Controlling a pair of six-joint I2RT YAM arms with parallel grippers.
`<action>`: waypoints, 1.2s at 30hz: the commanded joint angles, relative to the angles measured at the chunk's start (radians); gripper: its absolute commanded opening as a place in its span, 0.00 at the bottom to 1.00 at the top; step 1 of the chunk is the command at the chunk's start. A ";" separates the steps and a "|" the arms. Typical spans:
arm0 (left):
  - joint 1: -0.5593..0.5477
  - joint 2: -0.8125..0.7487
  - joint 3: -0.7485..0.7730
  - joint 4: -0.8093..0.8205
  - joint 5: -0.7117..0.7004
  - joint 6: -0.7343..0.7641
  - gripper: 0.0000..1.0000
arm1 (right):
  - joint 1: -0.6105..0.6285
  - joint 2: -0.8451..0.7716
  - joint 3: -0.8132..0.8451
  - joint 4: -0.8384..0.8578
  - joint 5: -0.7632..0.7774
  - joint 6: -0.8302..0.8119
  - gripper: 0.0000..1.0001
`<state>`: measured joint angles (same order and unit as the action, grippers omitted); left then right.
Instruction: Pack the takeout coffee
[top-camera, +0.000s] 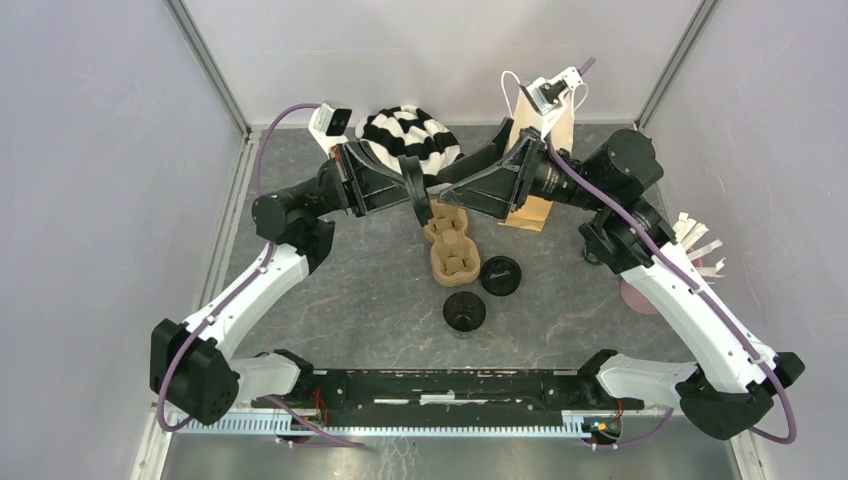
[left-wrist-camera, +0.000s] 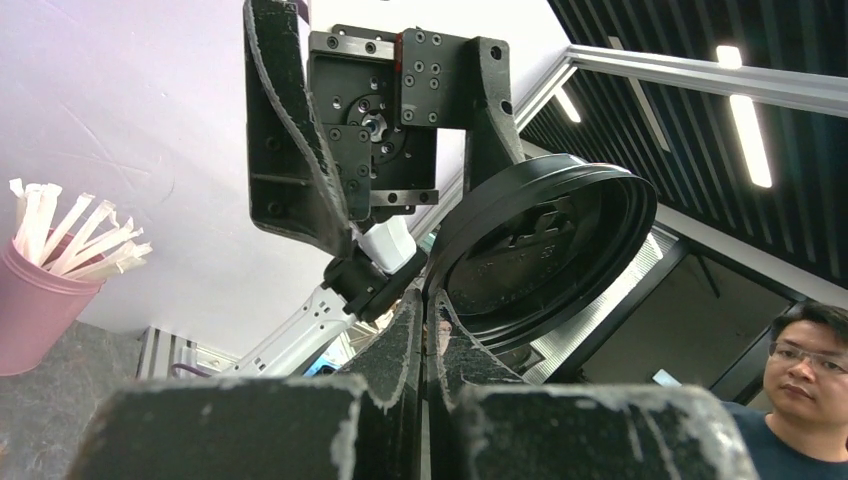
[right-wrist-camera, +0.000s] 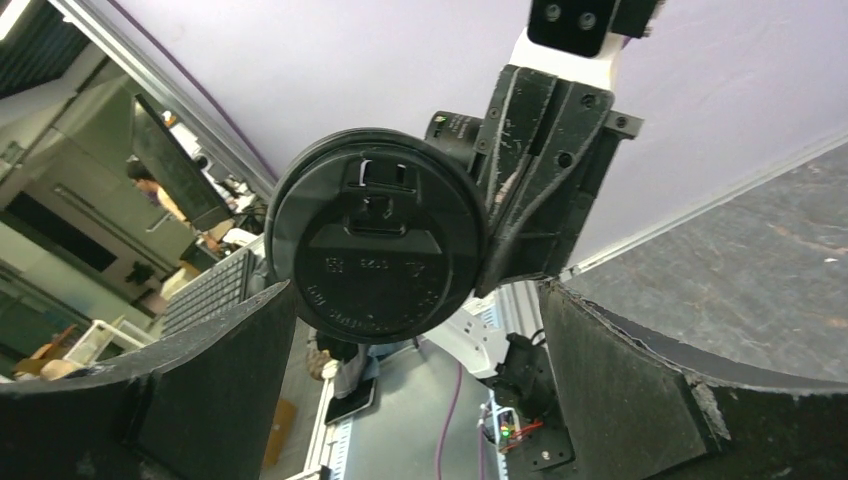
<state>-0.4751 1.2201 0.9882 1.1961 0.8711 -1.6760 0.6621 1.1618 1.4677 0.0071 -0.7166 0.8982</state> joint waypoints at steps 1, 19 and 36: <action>0.001 0.012 0.033 0.054 0.023 -0.037 0.02 | 0.009 -0.013 -0.039 0.175 -0.039 0.121 0.98; 0.001 0.028 0.044 0.053 0.034 -0.028 0.02 | 0.056 0.027 -0.051 0.172 -0.033 0.172 0.98; 0.000 0.012 0.035 0.019 0.058 -0.004 0.02 | 0.057 0.041 -0.034 0.096 0.028 0.185 0.98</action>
<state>-0.4702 1.2469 0.9958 1.2118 0.8948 -1.6783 0.7074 1.1831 1.4158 0.1326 -0.7216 1.0771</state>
